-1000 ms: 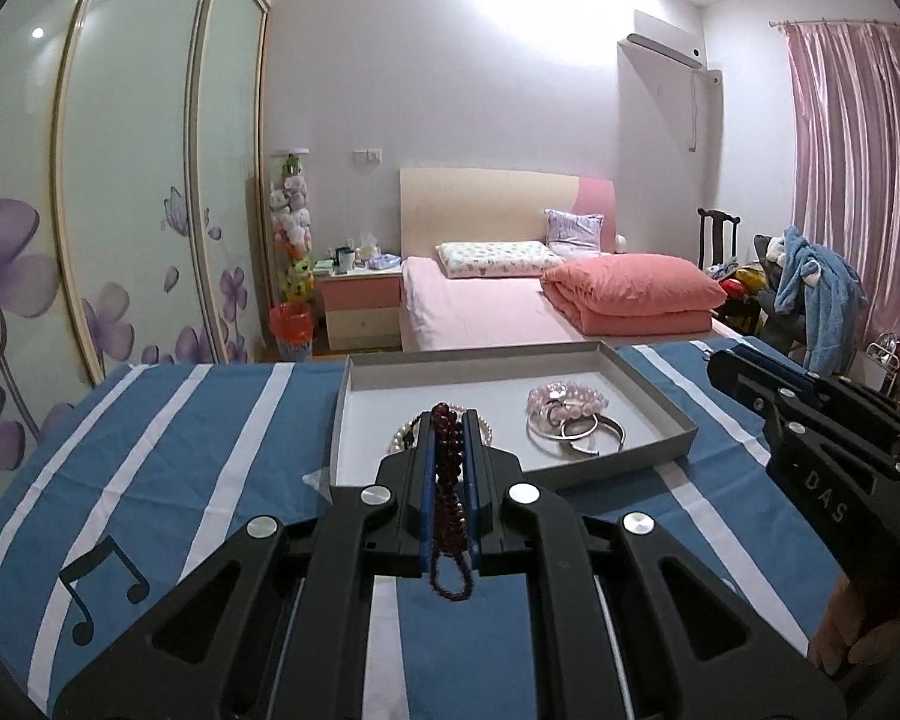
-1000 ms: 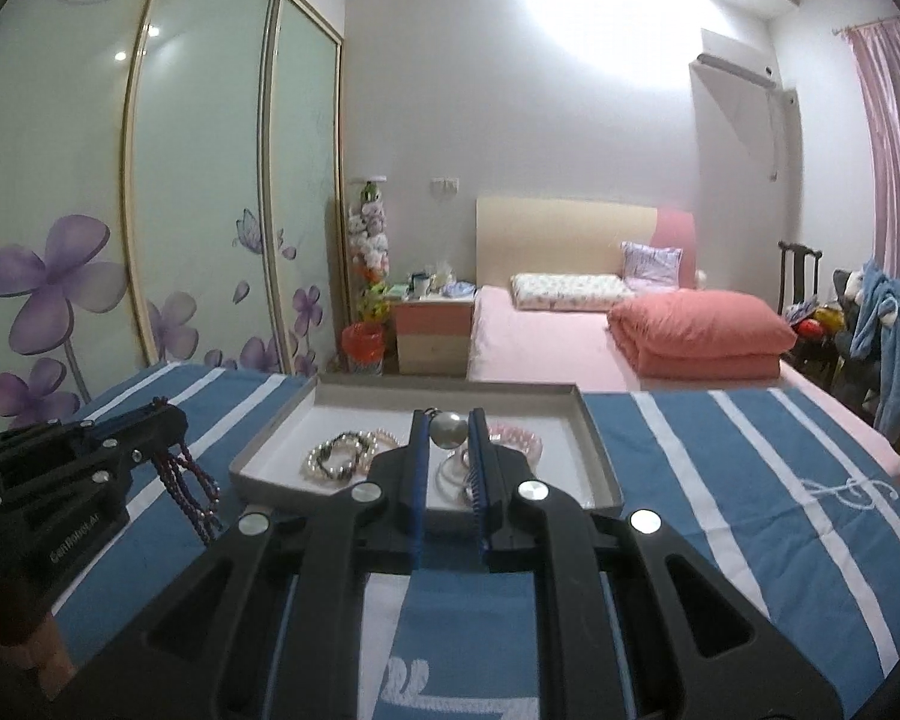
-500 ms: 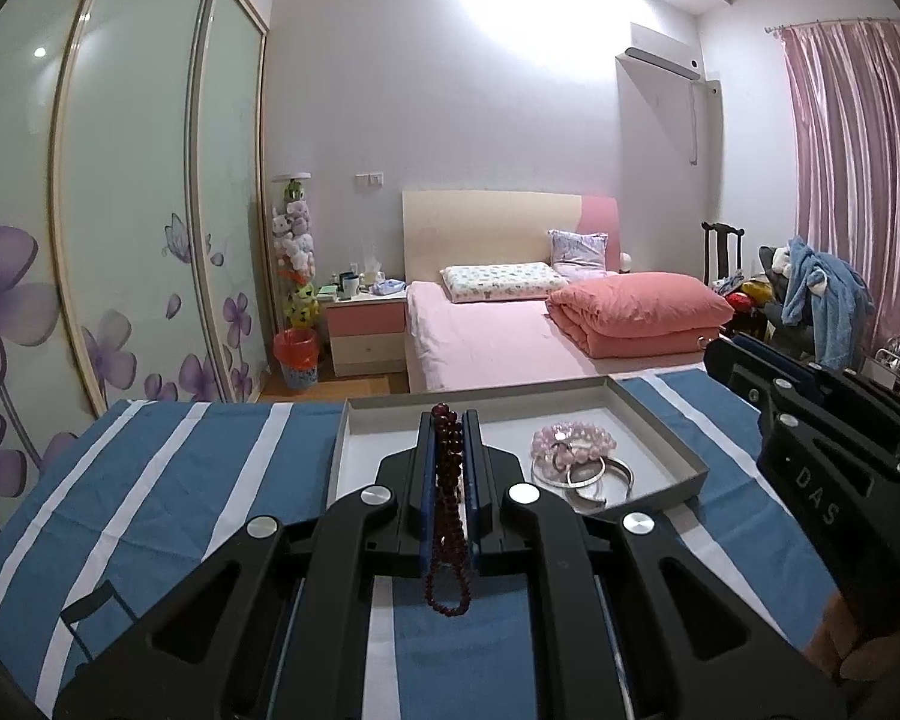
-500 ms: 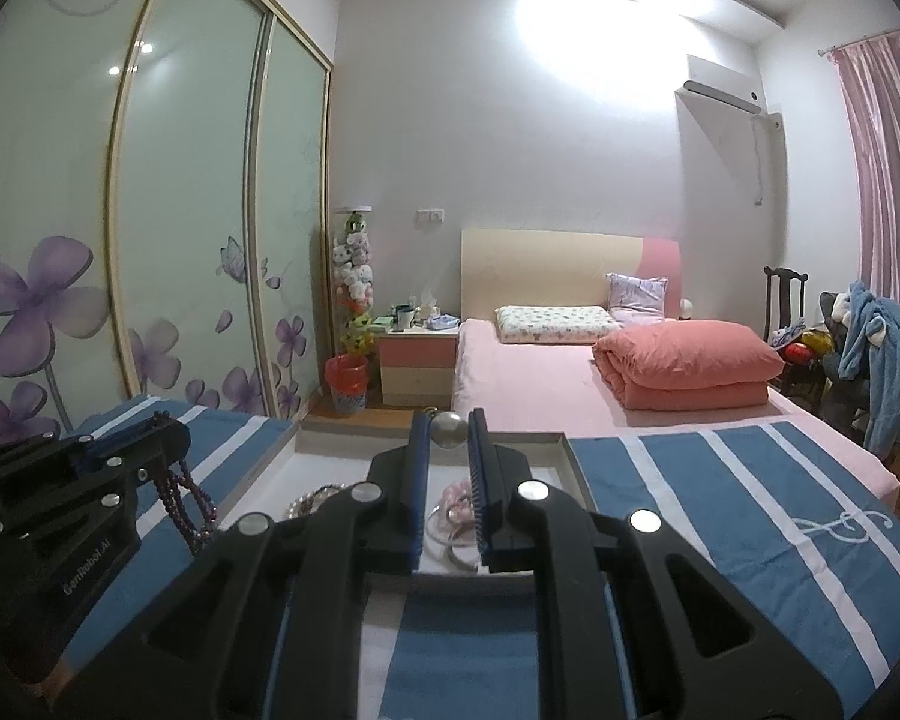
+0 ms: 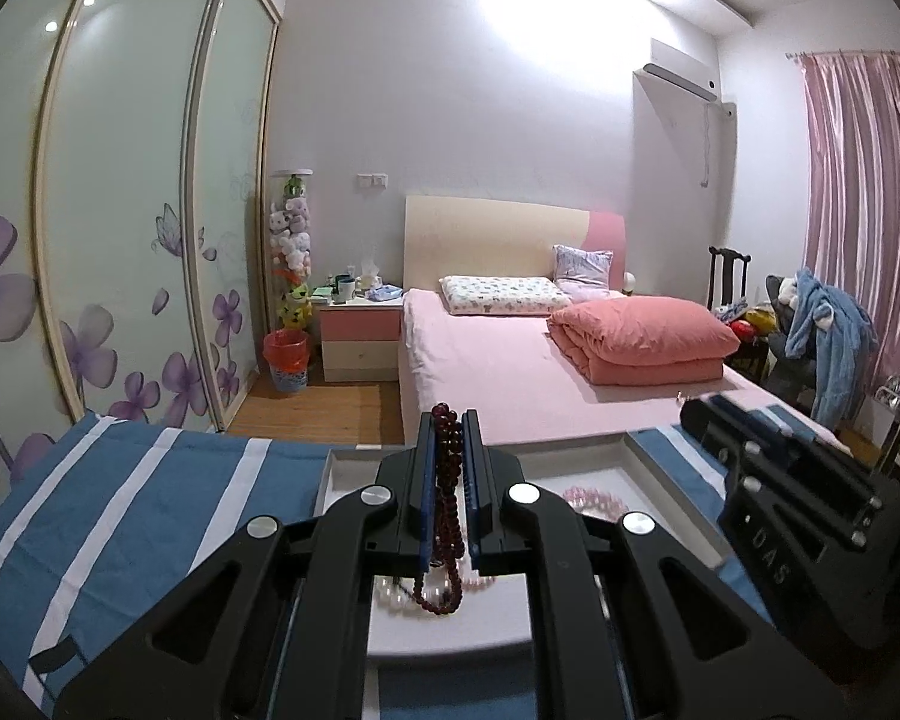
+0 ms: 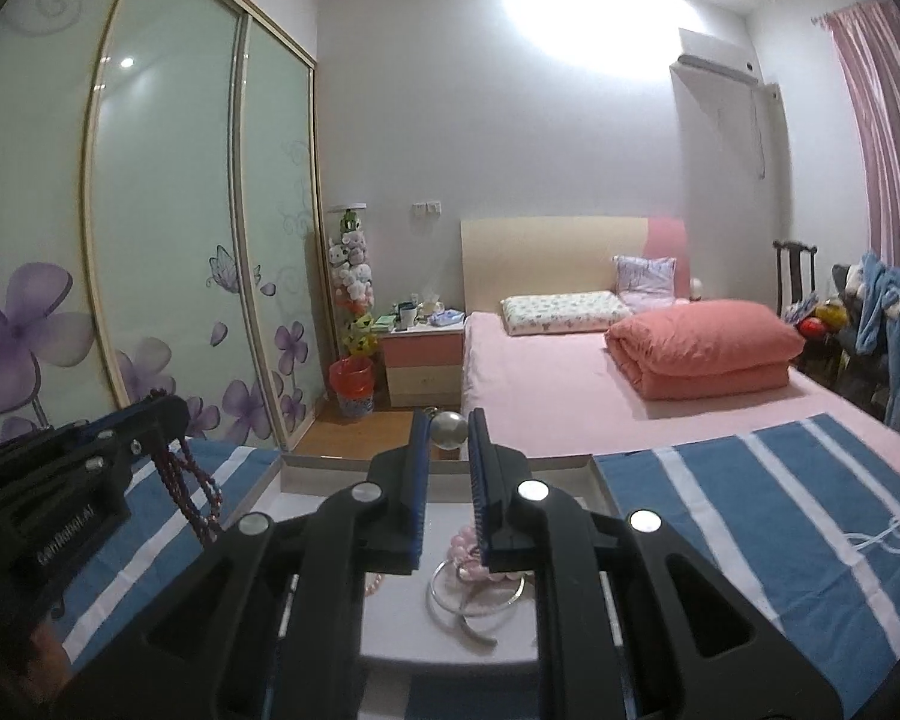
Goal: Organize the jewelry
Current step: 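Carry the pearl and dark red bracelet into the grey tray and release both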
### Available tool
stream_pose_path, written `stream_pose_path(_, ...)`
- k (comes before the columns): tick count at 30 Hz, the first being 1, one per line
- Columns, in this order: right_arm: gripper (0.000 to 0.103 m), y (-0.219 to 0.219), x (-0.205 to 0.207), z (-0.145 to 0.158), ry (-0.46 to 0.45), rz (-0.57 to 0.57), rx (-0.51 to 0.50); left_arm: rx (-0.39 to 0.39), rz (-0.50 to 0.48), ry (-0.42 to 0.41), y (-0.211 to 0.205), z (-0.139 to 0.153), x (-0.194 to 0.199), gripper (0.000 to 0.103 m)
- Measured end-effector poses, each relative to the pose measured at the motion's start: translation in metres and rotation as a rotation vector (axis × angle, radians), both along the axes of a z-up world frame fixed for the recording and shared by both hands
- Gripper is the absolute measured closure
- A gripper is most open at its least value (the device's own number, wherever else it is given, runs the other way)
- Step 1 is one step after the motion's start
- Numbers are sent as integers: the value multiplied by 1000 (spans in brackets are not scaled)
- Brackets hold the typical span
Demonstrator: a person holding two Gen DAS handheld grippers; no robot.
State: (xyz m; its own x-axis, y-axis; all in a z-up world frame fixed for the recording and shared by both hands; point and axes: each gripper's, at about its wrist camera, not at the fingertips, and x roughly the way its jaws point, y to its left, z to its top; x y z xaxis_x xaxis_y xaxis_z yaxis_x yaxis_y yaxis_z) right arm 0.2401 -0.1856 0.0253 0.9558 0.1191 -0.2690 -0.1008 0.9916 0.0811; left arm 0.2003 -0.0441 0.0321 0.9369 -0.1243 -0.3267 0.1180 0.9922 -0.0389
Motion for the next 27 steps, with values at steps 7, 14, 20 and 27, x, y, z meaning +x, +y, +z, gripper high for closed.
stream_pose_path(7, 89, -1, 34, -22, 75, -2, 14, -29, 1, 53, 4, -20, 27, 94)
stream_pose_path(14, 89, 0, 56, -45, 149, -5, 22, -35, -2, 110, 2, -40, 41, 94)
stream_pose_path(20, 89, 2, 65, -53, 196, 6, 37, -51, -27, 149, 3, -43, 52, 94)
stream_pose_path(27, 71, -5, 59, -51, 195, -8, 55, -84, -18, 140, 17, -34, 48, 93)
